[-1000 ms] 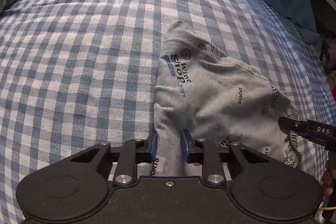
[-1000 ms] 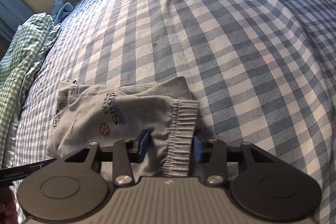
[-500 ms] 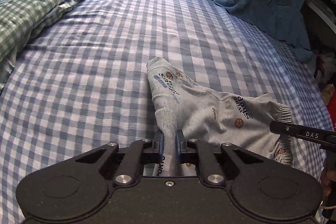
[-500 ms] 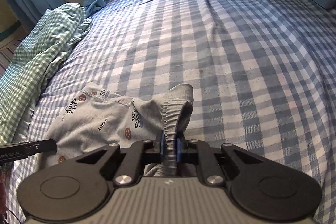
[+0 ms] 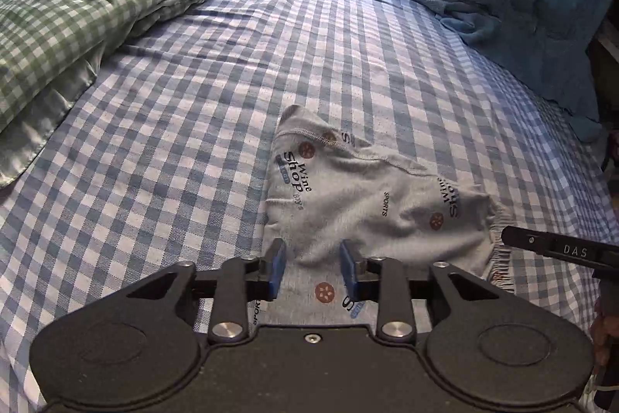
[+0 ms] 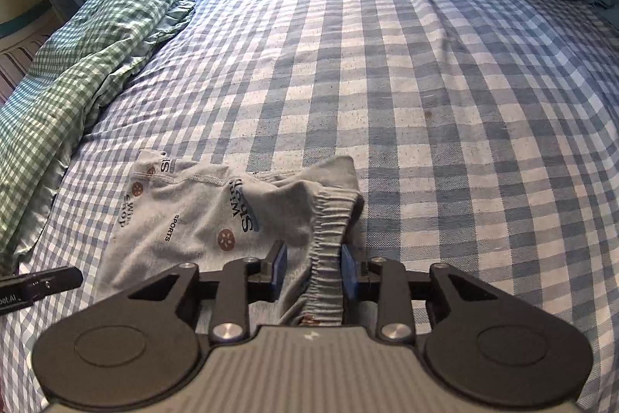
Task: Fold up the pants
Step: 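Release the folded pants and withdraw both grippers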
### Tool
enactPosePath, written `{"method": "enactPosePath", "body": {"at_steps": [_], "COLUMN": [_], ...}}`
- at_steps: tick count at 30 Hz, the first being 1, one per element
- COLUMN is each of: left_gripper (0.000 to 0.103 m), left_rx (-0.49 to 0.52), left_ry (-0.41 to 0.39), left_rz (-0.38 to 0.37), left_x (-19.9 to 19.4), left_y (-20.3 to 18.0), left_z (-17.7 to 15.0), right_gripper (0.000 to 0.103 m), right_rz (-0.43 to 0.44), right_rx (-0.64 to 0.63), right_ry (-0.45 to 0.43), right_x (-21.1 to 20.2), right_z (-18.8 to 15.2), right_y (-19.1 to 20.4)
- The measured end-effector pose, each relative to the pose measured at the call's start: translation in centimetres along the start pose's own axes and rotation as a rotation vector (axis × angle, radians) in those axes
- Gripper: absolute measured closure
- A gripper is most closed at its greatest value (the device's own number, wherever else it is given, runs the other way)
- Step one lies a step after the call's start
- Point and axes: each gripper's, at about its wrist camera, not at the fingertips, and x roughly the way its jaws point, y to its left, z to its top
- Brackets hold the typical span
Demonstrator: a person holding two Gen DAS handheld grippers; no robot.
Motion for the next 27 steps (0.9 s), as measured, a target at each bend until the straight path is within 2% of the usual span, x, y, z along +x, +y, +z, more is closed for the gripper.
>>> {"method": "enactPosePath", "body": {"at_steps": [1,2,4,6,10,17,27], "left_gripper": [0.050,0.043,0.036,0.021,0.004,0.001,0.001], "left_rx": [0.000,0.005,0.025,0.044,0.071,0.061,0.040], "left_ry": [-0.015,-0.033,-0.064,-0.093,-0.139,-0.176,-0.197], "left_rz": [0.007,0.016,0.021,0.027,0.064,0.113,0.150], "left_x": [-0.7,-1.6,-3.5,-5.4,-9.1,-13.7,-17.2], "left_y": [-0.2,-0.7,-1.5,-2.3,-3.8,-4.8,-5.9], "left_z": [-0.1,-0.4,-1.0,-1.9,-4.3,-9.4,-15.5], "right_gripper": [0.061,0.054,0.042,0.034,0.015,0.001,0.000], "right_rz": [0.000,0.002,0.013,0.015,0.029,0.017,0.037], "right_rx": [-0.005,-0.003,0.006,0.001,-0.005,-0.036,-0.107], "right_ry": [-0.018,-0.040,-0.088,-0.136,-0.218,-0.295,-0.298], "right_x": [-1.0,-2.1,-4.3,-6.6,-10.9,-16.4,-20.9], "right_z": [-0.3,-0.6,-1.5,-2.5,-5.0,-9.7,-15.5], "right_y": [0.1,0.3,0.5,1.0,1.9,2.9,3.2]}}
